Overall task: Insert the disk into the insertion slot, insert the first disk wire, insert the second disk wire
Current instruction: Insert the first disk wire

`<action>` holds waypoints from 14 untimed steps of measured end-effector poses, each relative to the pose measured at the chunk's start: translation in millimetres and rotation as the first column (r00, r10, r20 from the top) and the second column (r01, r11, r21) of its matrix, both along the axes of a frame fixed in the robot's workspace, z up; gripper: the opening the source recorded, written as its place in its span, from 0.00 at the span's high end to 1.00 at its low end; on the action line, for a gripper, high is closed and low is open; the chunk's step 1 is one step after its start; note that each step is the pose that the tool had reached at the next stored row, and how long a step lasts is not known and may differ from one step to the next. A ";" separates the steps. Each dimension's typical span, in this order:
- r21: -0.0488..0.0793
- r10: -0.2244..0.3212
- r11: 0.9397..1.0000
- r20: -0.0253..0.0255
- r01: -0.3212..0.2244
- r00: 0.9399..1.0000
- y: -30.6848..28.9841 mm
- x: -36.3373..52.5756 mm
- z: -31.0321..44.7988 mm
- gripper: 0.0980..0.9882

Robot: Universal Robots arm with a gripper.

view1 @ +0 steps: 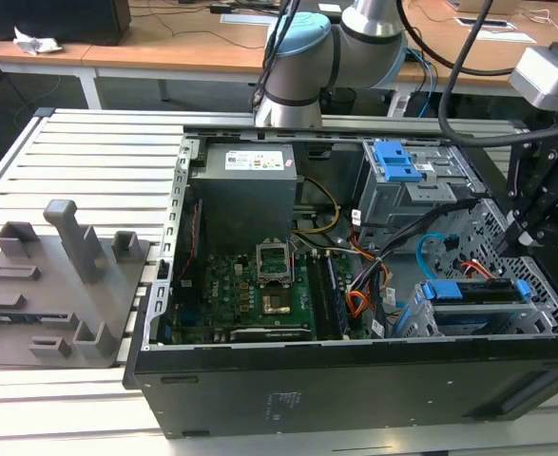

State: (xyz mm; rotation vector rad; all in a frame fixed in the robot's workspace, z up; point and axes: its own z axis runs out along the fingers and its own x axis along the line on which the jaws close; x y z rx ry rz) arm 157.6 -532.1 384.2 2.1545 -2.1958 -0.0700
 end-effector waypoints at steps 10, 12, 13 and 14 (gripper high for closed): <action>0.000 0.000 1.000 0.000 0.000 1.000 0.0 -9.6 -0.1 0.99; 0.000 0.000 1.000 0.000 0.000 1.000 0.0 -9.6 -0.1 0.99; 0.000 0.000 1.000 0.000 0.000 1.000 0.0 -9.7 -0.1 0.99; 0.000 0.000 1.000 0.000 0.000 1.000 0.0 -9.7 -0.1 0.99</action>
